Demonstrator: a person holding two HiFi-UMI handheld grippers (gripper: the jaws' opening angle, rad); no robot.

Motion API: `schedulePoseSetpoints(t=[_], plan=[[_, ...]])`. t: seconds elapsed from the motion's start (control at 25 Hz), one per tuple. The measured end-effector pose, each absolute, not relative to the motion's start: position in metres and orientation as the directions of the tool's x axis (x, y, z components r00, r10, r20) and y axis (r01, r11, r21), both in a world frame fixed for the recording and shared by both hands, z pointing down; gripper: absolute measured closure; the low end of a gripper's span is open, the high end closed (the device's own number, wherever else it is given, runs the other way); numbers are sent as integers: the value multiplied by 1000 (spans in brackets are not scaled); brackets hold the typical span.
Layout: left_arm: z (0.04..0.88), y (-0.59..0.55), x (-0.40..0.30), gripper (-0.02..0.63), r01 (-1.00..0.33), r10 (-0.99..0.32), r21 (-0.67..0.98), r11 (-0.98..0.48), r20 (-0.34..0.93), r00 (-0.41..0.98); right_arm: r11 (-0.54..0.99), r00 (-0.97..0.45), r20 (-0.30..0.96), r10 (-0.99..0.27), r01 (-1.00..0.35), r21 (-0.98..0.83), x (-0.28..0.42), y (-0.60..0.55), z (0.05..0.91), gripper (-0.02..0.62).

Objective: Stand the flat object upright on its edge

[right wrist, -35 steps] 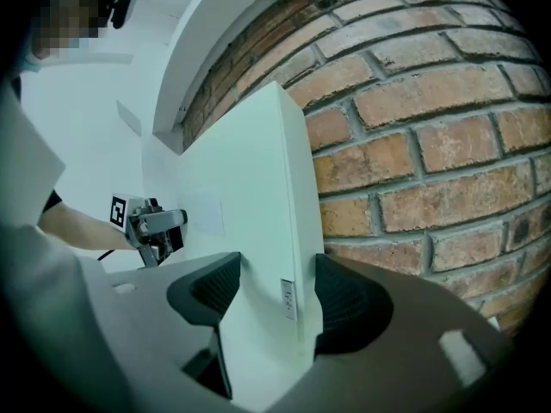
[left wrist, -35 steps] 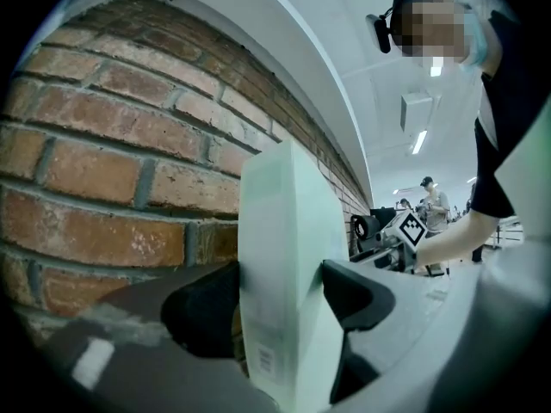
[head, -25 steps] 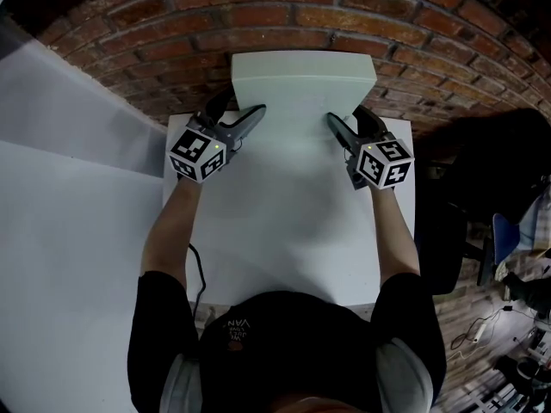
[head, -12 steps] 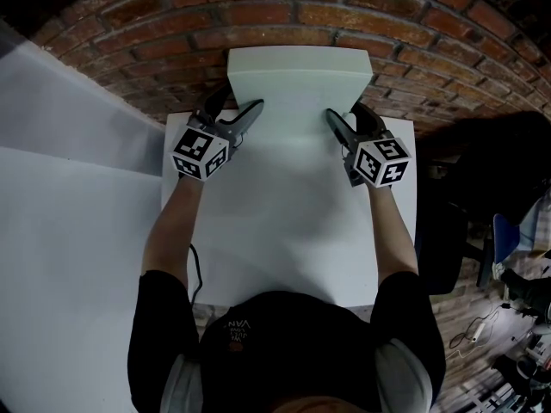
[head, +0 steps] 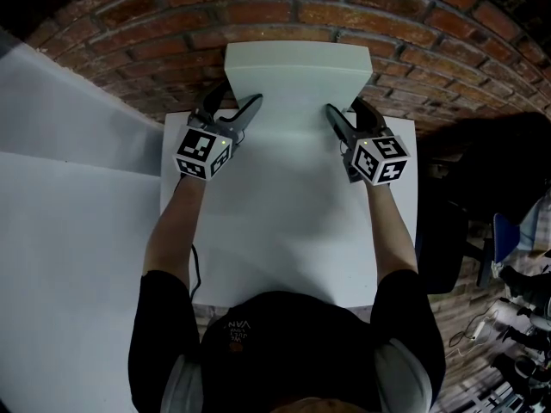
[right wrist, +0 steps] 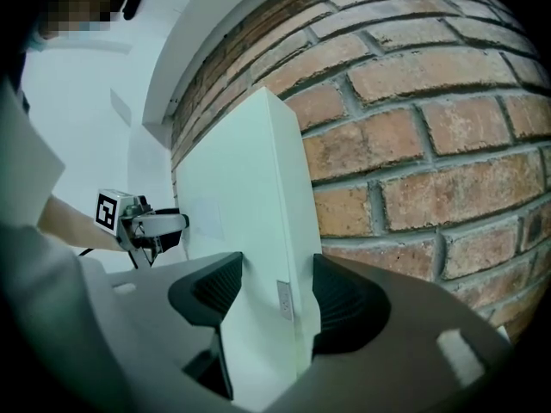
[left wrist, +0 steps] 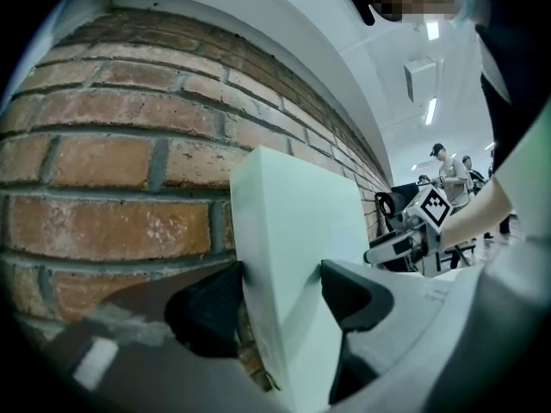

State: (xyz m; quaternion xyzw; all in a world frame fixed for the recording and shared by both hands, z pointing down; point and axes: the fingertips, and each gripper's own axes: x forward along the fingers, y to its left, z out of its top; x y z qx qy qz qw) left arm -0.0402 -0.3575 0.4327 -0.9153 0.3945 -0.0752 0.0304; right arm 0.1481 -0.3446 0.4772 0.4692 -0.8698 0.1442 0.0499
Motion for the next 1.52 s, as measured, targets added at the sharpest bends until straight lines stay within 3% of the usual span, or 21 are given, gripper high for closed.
schedulePoseSetpoints(t=[0.52, 1.2, 1.52], plan=[[436, -357, -43, 310, -757, -755, -31, -653, 101, 648, 556, -547, 234, -803, -830, -33, 146, -347, 472, 333], [435, -356, -44, 314, -766, -765, -46, -641, 110, 634, 551, -550, 233, -802, -832, -70, 146, -347, 469, 333], [437, -353, -46, 314, -770, -767, -21, -638, 115, 632, 519, -537, 229, -812, -844, -137, 152, -346, 470, 295]])
